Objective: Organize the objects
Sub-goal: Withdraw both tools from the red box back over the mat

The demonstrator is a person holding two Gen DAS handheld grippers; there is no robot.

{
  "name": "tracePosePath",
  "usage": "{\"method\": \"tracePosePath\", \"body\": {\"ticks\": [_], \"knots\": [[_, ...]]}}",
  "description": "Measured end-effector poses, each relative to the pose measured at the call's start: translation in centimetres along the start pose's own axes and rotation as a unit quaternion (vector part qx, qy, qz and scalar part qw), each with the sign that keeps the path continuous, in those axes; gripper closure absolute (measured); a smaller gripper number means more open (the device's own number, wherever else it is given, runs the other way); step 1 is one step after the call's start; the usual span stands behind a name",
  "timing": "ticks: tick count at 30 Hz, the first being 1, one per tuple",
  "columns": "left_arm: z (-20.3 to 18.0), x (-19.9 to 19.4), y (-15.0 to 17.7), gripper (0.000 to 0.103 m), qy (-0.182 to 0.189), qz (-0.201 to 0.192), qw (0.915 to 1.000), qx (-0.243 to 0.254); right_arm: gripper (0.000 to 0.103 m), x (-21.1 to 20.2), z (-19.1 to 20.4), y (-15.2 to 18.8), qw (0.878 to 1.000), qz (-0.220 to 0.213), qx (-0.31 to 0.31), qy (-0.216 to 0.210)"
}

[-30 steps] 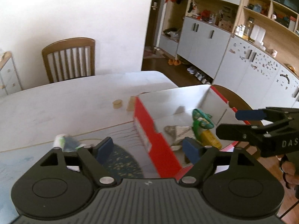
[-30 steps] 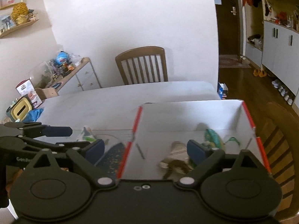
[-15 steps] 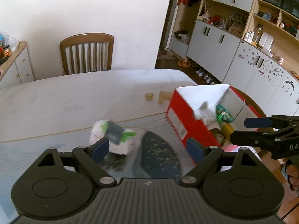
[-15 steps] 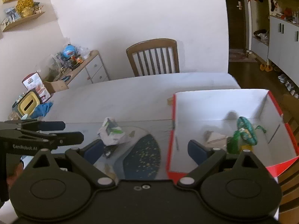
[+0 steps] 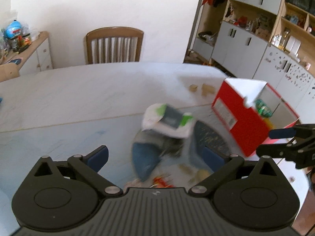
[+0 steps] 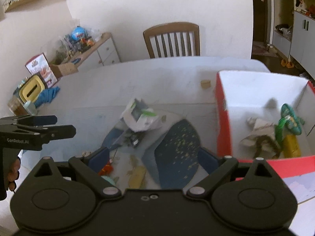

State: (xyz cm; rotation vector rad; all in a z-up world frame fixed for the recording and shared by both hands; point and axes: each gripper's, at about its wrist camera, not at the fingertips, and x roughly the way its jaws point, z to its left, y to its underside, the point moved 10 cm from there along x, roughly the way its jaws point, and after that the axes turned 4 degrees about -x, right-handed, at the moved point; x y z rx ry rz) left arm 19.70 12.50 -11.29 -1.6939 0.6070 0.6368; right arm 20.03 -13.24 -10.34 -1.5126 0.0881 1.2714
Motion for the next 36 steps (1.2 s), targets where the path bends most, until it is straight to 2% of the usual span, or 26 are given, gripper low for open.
{"method": "tracePosePath", "body": {"ticks": [9,17,19,21,28,36], "knots": [[4.5,2.2,3.5,0.000,-0.015,0.042,0.9990,-0.009,0.011,3.6,1.8,2.8,0.999,0.041,0.001,0.020],[4.2,4.7,6.0,0.000,-0.021,0.071,0.9969,0.027,0.013,6.1,2.9,4.5,0.997,0.067,-0.010,0.032],[4.1,5.3,6.4,0.000,-0.021,0.077,0.9963,0.031,0.020,6.7,3.1,4.9,0.997,0.074,-0.011,0.033],[4.1,5.8,6.7,0.000,-0.027,0.083,0.9955,0.035,0.021,7.1,3.1,5.3,0.996,0.080,-0.011,0.037],[4.7,7.5,7.5,0.000,-0.037,0.105,0.9934,0.027,0.029,8.4,3.3,6.2,0.995,0.093,-0.015,0.039],[5.7,7.8,7.8,0.000,-0.047,0.108,0.9929,0.018,0.034,9.6,3.8,6.6,0.993,0.103,-0.030,0.044]]}}
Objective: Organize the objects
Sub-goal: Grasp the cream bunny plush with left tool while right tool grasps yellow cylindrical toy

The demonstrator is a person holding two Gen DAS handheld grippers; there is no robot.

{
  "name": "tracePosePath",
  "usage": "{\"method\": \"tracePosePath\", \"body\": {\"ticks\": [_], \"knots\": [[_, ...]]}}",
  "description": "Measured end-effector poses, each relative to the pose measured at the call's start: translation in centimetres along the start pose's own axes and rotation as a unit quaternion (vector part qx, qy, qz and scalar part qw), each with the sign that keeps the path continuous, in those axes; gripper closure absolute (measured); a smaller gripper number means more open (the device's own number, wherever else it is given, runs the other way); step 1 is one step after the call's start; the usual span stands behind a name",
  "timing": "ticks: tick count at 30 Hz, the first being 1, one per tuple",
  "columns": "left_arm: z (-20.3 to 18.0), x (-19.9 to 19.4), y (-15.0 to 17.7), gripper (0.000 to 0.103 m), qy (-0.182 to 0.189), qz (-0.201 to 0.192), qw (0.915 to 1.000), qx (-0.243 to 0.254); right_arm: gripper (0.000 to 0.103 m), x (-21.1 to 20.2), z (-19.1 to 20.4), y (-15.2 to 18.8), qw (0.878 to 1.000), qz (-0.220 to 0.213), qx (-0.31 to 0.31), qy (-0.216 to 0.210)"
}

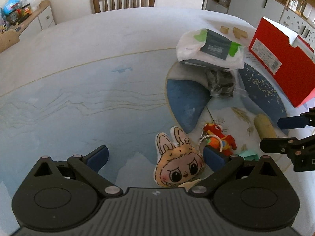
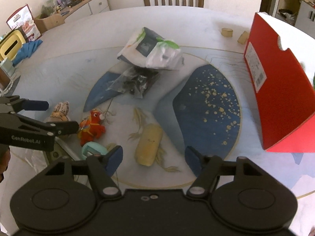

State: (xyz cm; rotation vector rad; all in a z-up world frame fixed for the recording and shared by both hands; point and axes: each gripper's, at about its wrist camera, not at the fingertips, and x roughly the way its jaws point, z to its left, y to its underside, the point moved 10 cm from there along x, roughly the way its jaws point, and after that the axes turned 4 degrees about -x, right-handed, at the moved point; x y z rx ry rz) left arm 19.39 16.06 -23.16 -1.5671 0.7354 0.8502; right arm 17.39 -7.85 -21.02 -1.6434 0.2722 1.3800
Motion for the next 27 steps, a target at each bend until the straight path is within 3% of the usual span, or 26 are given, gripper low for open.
{"method": "tracePosePath", "body": {"ticks": [7,10,16,27], "knots": [[0.8,-0.4,0.2,0.005,0.001,-0.006,1.0000,-0.003,0.046,0.4,0.6,-0.4,1.000,0.000,-0.015,0.005],[0.7,-0.6,0.0,0.017,0.006,-0.011,0.9999,0.003,0.056,0.4,0.7,-0.6,1.000,-0.001,-0.017,0.007],[0.3,-1.1,-0.4,0.051,0.026,-0.007,0.9996,-0.001,0.075,0.3,0.7,-0.8,1.000,0.001,-0.016,0.006],[0.7,-1.7,-1.0,0.059,0.034,0.005,0.9992,-0.017,0.084,-1.2,-0.4,-0.8,1.000,-0.015,-0.006,0.013]]}}
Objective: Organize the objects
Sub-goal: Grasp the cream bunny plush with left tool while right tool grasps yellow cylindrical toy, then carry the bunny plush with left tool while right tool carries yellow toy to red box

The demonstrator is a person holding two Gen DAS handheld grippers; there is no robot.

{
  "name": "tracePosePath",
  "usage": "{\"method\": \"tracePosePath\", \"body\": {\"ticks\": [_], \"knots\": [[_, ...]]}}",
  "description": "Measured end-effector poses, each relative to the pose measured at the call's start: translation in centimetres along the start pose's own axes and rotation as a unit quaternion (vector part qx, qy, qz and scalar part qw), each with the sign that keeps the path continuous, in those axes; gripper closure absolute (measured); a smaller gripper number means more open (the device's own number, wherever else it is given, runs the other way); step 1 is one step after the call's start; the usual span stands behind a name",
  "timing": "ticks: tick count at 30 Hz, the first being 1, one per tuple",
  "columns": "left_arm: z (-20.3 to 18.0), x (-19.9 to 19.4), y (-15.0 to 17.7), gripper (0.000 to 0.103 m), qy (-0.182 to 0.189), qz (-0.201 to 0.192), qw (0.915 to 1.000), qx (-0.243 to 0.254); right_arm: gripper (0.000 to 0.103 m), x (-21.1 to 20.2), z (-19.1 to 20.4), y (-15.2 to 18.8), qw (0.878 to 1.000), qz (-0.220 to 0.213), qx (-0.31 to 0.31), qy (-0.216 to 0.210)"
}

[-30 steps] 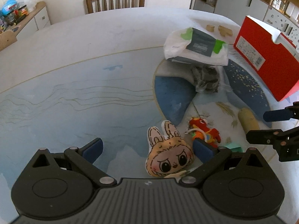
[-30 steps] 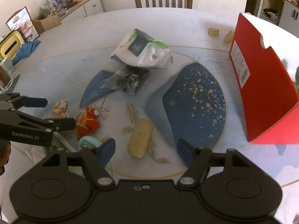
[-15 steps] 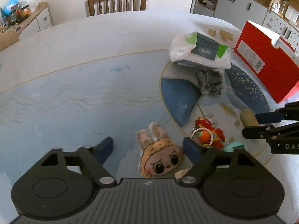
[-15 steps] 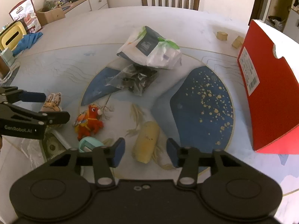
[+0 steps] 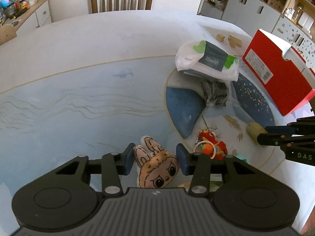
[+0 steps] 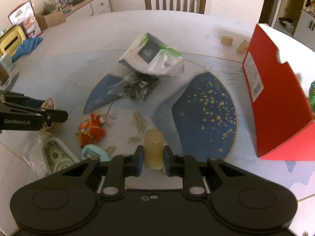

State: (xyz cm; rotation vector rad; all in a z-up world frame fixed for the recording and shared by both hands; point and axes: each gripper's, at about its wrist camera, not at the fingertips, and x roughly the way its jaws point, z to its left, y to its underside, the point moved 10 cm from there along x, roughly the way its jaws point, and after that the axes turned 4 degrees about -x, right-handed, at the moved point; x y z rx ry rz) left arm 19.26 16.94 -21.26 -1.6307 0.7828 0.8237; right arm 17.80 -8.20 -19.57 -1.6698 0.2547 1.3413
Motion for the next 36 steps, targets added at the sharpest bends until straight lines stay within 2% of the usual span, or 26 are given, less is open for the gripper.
{"method": "tracePosePath", "body": {"ticks": [9,17,27,36], "knots": [[-0.3,-2.1,-1.7,0.060,0.017,-0.005,0.9990,-0.042,0.084,-3.6,-1.0,-0.7,0.999,-0.034,0.018,-0.020],[-3.6,-4.5,-4.2,0.059,0.047,-0.026,0.9978,-0.040,0.084,-8.7,-3.1,-3.0,0.996,-0.083,0.023,-0.029],[-10.5,-6.4,-8.1,0.059,0.067,-0.054,0.9963,-0.001,0.084,-13.0,-10.6,-5.3,0.990,-0.132,0.050,0.007],[-18.3,-5.3,-11.5,0.059,0.079,-0.062,0.9942,0.039,0.084,-14.5,-18.2,-5.2,0.986,-0.147,0.068,0.040]]}}
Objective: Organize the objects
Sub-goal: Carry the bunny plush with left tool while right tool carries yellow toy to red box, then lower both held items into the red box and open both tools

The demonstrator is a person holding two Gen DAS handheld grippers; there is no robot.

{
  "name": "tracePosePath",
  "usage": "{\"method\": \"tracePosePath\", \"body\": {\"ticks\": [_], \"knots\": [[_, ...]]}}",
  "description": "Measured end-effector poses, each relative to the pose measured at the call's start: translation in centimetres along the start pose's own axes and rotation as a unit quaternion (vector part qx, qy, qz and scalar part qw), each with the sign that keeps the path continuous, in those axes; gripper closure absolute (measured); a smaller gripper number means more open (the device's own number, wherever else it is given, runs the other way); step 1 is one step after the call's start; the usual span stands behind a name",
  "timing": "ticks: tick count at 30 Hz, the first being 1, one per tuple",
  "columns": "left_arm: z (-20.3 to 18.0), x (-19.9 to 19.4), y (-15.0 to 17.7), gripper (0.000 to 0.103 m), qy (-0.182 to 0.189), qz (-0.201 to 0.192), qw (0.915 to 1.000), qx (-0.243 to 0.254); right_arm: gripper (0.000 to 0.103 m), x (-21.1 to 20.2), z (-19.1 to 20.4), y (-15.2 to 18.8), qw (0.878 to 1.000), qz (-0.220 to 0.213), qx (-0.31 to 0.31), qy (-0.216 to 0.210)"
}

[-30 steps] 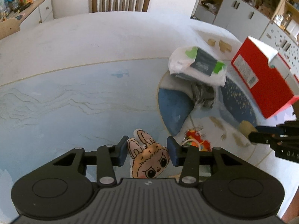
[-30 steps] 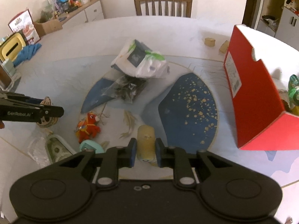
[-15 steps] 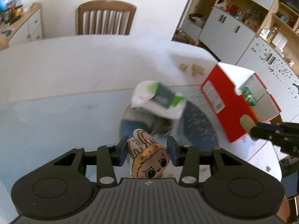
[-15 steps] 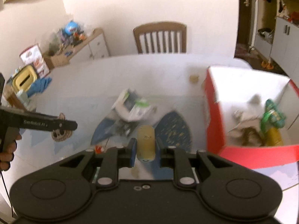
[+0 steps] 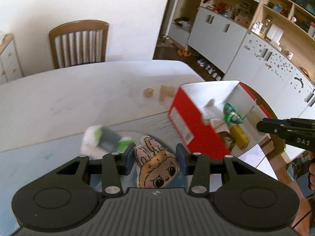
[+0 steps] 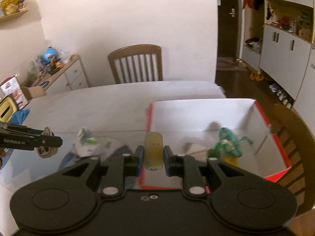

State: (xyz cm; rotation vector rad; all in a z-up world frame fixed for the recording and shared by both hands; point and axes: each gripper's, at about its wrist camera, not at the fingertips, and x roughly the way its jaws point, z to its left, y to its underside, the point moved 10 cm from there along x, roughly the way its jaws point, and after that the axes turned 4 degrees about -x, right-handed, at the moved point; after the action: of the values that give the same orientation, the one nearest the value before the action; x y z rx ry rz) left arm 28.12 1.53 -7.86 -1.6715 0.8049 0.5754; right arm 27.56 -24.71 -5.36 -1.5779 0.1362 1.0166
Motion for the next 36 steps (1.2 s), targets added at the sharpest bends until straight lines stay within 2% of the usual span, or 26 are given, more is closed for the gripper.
{"method": "tracePosePath", "body": {"ticks": [12,19,24,28,36], "knots": [[-9.1,5.9,-2.5,0.059,0.013,0.015,0.9991,0.038,0.084,0.6,-9.2,0.6,0.999,0.000,0.022,0.039],[-12.3,9.6,-3.2,0.059,0.002,0.028,0.9989,0.038,0.084,2.2,-13.5,2.0,0.998,0.021,0.034,0.054],[-14.4,12.3,-3.8,0.059,-0.010,0.035,0.9979,0.054,0.084,4.0,-14.7,3.2,0.997,0.039,0.027,0.058],[-15.9,14.5,-4.0,0.059,-0.025,0.040,0.9955,0.082,0.084,5.3,-14.7,4.0,0.997,0.055,0.013,0.047],[-17.8,18.8,-3.8,0.059,-0.033,0.065,0.9924,0.099,0.084,7.4,-14.9,5.1,0.996,0.084,0.000,0.031]]}}
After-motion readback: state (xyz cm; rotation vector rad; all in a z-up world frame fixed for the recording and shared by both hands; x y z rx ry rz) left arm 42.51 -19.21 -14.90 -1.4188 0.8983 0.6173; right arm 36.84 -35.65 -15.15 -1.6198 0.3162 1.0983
